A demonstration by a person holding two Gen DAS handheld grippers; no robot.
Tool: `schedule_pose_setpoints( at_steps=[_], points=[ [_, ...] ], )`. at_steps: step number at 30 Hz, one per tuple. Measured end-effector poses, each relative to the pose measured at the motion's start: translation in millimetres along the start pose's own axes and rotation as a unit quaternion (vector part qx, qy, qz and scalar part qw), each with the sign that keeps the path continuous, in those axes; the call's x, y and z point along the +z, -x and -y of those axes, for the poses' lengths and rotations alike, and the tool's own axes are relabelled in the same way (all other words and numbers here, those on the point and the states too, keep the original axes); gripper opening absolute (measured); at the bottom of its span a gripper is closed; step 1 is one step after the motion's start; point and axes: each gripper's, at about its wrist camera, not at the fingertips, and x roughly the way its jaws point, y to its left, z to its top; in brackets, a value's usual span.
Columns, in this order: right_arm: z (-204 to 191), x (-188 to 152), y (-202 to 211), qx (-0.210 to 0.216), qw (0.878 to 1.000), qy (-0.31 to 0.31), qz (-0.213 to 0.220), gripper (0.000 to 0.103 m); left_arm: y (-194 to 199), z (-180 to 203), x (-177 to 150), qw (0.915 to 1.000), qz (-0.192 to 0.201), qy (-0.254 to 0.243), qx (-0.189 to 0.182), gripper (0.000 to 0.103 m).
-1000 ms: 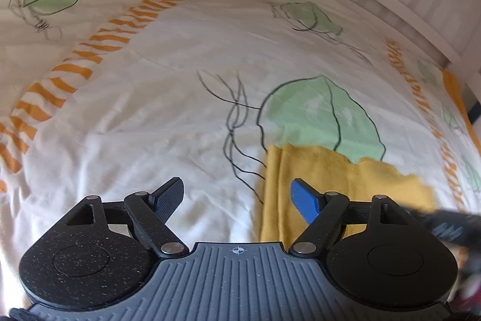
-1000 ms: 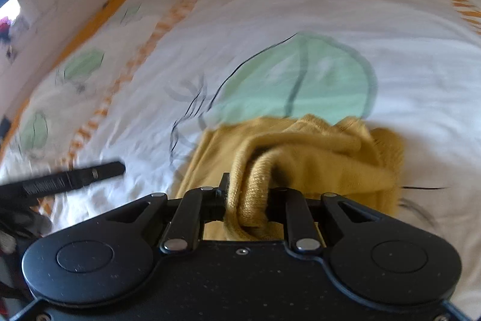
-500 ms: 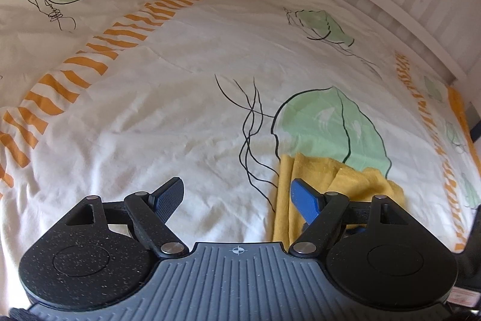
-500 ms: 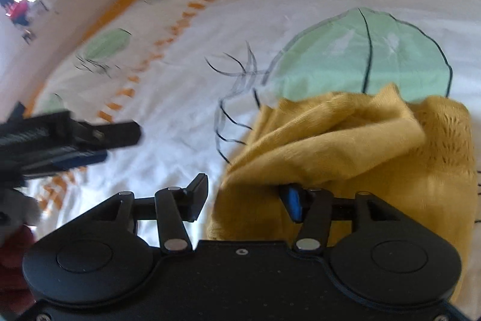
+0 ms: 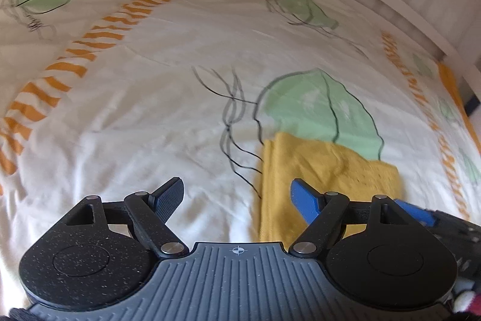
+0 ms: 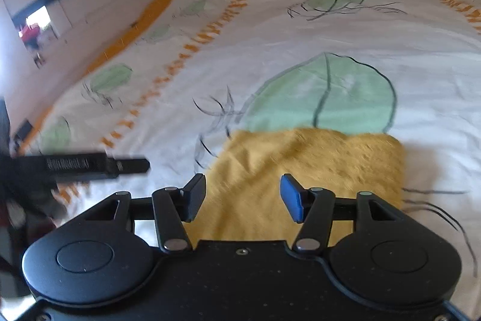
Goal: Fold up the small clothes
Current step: 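Move the right tool to the end of the folded sweater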
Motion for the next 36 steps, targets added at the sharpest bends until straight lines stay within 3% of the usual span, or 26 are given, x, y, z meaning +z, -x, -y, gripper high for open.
schedule_pose_setpoints(
  at_steps=[4,9,13,18,21,25,36],
  points=[
    [-9.5,-34.2,1.7,-0.022,0.998,0.061,-0.026,0.062,-4.0,12.4,-5.6,0.9996,-0.007,-0.027,-0.004,0.077],
    [-40.2,-90.2,-5.2,-0.041,0.983,0.171,-0.061,0.068,-8.0,17.3,-11.6,0.9991,-0.018,-0.038,-0.008,0.077],
    [-51.5,-104.2,4.8,-0.019,0.975,0.213,-0.055,0.073,-13.6,15.3,-16.4,0.9988,-0.037,-0.021,-0.024,0.077],
    [-36.3,-86.5,26.3,-0.017,0.984,0.177,-0.011,0.076,-18.2,16.3,-21.2,0.9983,-0.050,-0.018,-0.025,0.077],
    [-15.2,-72.0,32.8,-0.028,0.991,0.128,0.014,0.083,-18.7,19.5,-23.3,0.9983,-0.050,-0.022,-0.021,0.077],
    [18.8,-54.9,34.6,-0.056,0.996,0.055,0.033,0.085,-18.9,24.4,-25.6,0.9981,-0.050,-0.031,-0.016,0.077],
    [85.6,-40.6,1.8,-0.026,0.993,-0.113,0.011,0.092,-21.0,25.4,-26.9,0.9981,-0.050,-0.034,-0.008,0.077]
  ],
)
